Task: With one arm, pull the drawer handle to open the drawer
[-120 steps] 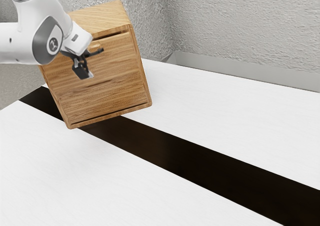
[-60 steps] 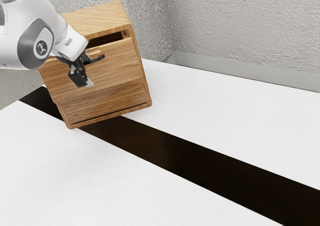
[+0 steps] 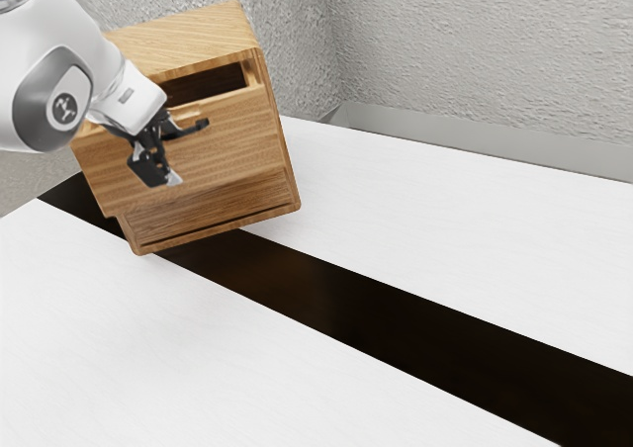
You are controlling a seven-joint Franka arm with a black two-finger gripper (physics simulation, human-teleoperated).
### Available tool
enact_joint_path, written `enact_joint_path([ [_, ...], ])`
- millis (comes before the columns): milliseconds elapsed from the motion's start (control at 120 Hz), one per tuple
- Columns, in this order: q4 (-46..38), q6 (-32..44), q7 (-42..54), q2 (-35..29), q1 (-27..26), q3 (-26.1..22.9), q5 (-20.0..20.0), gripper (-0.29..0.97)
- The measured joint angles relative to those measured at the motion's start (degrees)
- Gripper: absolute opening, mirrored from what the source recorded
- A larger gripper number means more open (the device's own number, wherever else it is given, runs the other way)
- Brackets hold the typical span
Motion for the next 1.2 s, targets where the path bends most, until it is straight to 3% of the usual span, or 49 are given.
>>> enact_joint_path([
  [650,-10.8,-0.1,-1.1,-10.7,-4.9,-1.2,4.5,0.66],
  [900,-11.0,-1.8,-1.6,-15.1,-5.5,-2.7,5.6,0.66],
  [1033,-5.9,-6.3,-3.0,-16.5,-5.5,-3.7,6.0,0.67],
  [1200,6.1,-19.3,-10.6,-11.6,-5.5,-5.4,5.9,0.68],
])
